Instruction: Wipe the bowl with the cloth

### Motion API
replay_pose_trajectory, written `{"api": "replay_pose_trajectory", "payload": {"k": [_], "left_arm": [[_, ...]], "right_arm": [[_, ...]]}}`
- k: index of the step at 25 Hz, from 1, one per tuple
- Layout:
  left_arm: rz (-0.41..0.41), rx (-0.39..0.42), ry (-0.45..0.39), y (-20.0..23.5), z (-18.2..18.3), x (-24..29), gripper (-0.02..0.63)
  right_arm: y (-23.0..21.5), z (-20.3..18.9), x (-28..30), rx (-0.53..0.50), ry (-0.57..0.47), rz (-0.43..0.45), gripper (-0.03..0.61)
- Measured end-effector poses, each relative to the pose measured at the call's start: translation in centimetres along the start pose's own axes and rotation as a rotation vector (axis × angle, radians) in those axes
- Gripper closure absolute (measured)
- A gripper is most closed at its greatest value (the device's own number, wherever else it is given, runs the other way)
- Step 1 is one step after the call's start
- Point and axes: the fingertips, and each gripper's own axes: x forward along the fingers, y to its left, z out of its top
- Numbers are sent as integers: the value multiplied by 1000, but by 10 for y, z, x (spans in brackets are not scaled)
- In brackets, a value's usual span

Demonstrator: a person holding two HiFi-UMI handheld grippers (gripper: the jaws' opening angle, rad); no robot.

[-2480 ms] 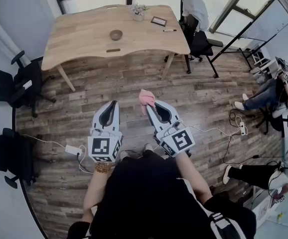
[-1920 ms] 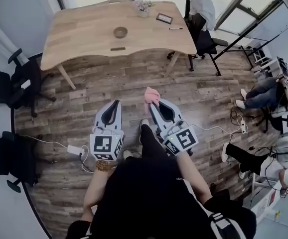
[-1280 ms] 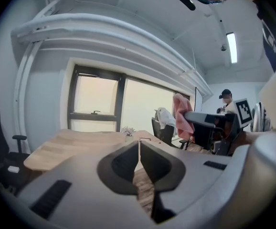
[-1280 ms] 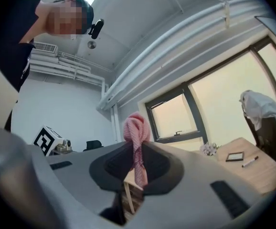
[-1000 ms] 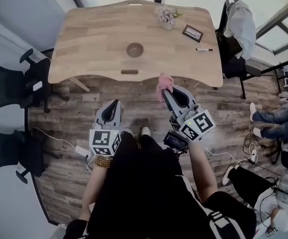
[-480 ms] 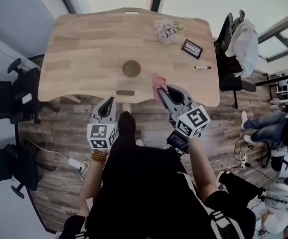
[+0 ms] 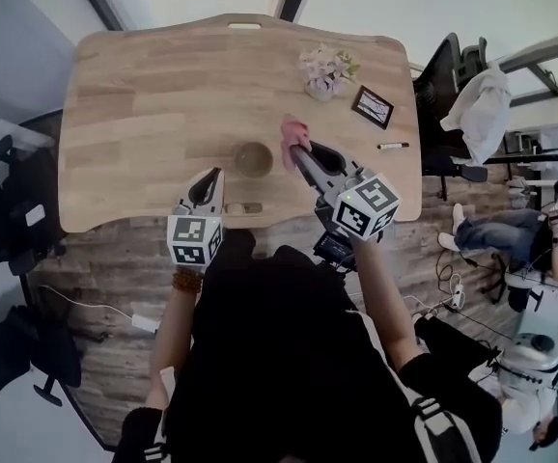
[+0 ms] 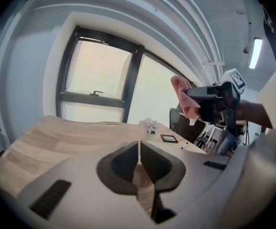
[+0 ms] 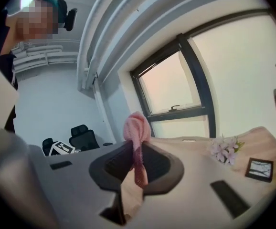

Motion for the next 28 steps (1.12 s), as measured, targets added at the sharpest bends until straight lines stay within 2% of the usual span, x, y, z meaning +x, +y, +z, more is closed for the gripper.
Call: {"api": "replay_pose_trajectory", "payload": {"k": [5, 7, 9, 16, 19, 23, 28], "left_arm": [[-37, -34, 74, 20, -17, 41, 595], [-43, -43, 103, 24, -28, 56, 595], [-32, -54, 130, 29, -43, 69, 595], [-37, -104, 253, 31, -99, 109, 595], [-39, -134, 315, 30, -123, 120, 594], [-13, -192, 357, 35, -143, 129, 592], [-8, -225, 384, 37, -158, 138, 592]], "right_arm": [[-8, 5, 38, -5, 51, 1, 532], [-13, -8, 51, -13, 110, 5, 530], [-25, -33, 64, 13, 184, -1, 529], [-78, -145, 106, 221, 464, -22, 529], [-92, -188, 118, 262, 572, -29, 529], [-105, -224, 131, 226, 648, -97, 528], [-108, -261, 137, 82, 773, -131, 497]]}}
